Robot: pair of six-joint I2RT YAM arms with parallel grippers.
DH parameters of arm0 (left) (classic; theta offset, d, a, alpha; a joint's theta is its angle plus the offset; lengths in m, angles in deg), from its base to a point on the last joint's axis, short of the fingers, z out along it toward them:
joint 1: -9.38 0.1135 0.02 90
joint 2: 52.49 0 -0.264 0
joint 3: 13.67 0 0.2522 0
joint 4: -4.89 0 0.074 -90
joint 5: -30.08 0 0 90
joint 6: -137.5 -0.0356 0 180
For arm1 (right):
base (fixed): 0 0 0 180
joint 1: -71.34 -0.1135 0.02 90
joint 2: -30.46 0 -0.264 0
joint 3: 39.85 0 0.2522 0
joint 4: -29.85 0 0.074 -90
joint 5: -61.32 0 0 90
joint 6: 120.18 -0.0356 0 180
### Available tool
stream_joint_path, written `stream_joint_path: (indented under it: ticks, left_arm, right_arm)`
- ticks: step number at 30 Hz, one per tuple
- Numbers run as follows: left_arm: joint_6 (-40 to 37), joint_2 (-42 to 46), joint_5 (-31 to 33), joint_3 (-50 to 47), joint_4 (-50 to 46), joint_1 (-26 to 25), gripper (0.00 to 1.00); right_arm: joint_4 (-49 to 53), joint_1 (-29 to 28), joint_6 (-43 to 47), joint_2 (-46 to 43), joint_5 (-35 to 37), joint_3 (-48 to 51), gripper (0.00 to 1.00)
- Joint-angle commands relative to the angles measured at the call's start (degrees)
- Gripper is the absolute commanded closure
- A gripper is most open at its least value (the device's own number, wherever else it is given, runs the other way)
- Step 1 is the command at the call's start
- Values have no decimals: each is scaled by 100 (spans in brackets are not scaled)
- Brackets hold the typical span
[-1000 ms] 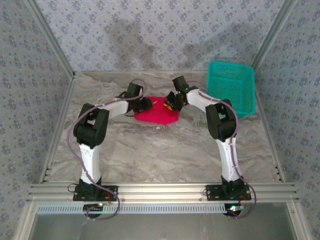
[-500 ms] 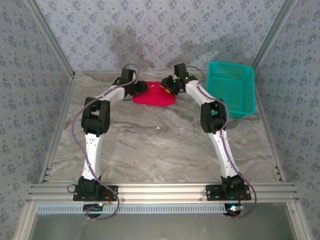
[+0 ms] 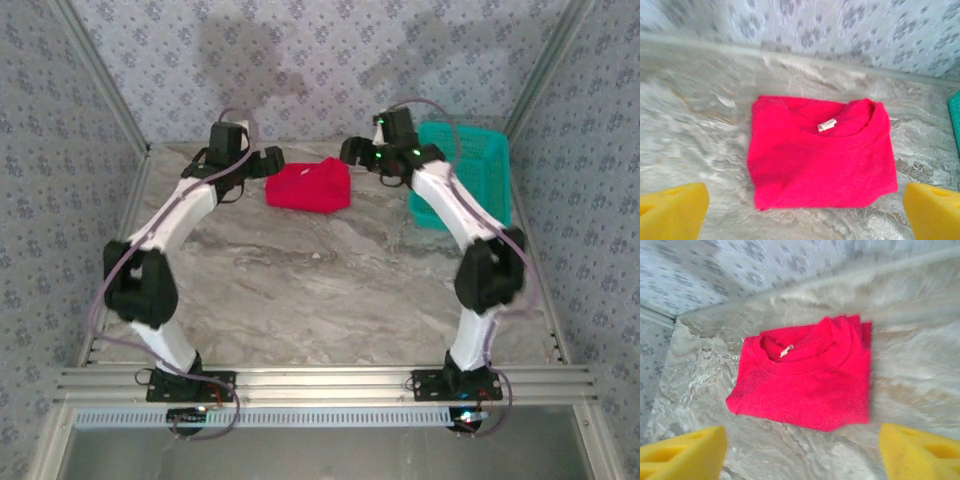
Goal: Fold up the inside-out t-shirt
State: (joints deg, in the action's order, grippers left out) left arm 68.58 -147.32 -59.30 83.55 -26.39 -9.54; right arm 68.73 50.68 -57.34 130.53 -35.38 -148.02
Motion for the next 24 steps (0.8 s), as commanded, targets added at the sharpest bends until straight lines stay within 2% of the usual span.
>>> stream_joint_path:
  ticks: [1,3,6,8,11,14,17,21,24]
  left_arm:
    - [-706,785,1401,-945,-95,-256,0]
    - [-656,1284,1719,-1576,59,-268,0]
    - [-849,1888,1940,-2512,530,-243,0]
    - [-1154,2221,2299,-3255,1230,-253,0]
    - [-1771,2682,2446,-4284,2181,-218,0]
    - [-2403,3056,2416,-5147,2949,-187,0]
    - [-2493,3272,2375,-5586,3212,-50,0]
    - [-2577,3281,2164,-6214,4070,165,0]
    - [-2654,3123,2081,-6626,4839,333,0]
  right_arm:
    - [-919,2,787,-1169,1327,1709,4]
    - [-1528,-72,1283,-1954,1827,2851,0]
    - [-2356,-157,2097,-2949,2591,4329,0]
    - [-2511,-103,2482,-3439,2909,5037,0]
    - [-2280,155,2428,-3799,3303,5571,0]
    - [-2653,510,2399,-4014,3576,6171,0]
    - [-3433,1006,2324,-4020,3470,6804,0]
    - [-4822,1512,2240,-3634,3132,7449,0]
    - [-5652,1684,2413,-3117,2900,7593,0]
